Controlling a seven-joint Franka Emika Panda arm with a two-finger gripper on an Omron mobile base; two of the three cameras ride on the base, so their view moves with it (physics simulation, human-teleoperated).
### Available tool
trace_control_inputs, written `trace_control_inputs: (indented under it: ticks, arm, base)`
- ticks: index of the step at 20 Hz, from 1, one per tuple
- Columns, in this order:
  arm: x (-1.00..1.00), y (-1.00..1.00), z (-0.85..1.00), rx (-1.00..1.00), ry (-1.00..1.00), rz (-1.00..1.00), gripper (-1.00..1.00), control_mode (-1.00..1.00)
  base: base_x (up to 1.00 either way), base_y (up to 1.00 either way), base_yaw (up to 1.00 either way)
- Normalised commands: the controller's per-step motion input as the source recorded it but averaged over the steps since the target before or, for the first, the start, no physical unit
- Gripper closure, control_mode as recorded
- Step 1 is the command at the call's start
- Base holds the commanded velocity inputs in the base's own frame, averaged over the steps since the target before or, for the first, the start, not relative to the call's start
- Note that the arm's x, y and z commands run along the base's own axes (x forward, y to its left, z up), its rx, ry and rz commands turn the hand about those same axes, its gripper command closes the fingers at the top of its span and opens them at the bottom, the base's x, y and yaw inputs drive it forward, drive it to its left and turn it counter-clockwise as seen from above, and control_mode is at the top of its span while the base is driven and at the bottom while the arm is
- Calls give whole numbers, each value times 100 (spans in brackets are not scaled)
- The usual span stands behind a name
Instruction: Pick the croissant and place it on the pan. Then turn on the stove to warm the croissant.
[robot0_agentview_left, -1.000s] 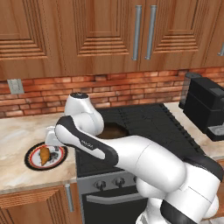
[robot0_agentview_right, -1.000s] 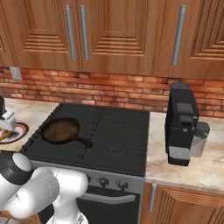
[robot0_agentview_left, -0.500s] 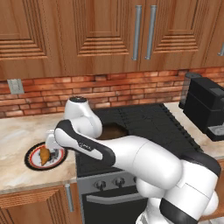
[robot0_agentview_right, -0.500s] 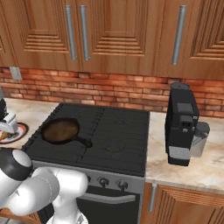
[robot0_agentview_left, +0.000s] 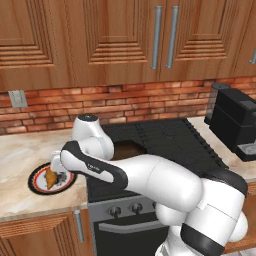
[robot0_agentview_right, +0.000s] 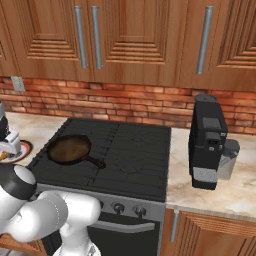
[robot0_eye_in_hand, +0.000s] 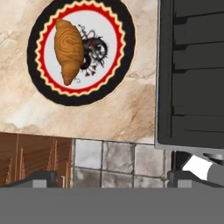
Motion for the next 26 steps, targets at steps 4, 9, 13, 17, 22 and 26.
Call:
trace_control_inputs:
  ticks: [4,9,13,17,22,26]
  arm:
    - [15,13,0,0,0,-3,-100,-100]
    - [10,20,-1,-1,0,-3,-100,-100]
    - [1,19,0,-6,0,-3,-100,-100]
    - [0,7,0,-7,0,-3,-100,-100]
    - [0,0,0,-7,0,-3,-100,-100]
    - [3,0,0,-7,0,-5,-100,-100]
  base:
    - [0,0,0]
    - [0,0,0]
    - [0,0,0]
    - [0,0,0]
    - [0,0,0]
    - [0,0,0]
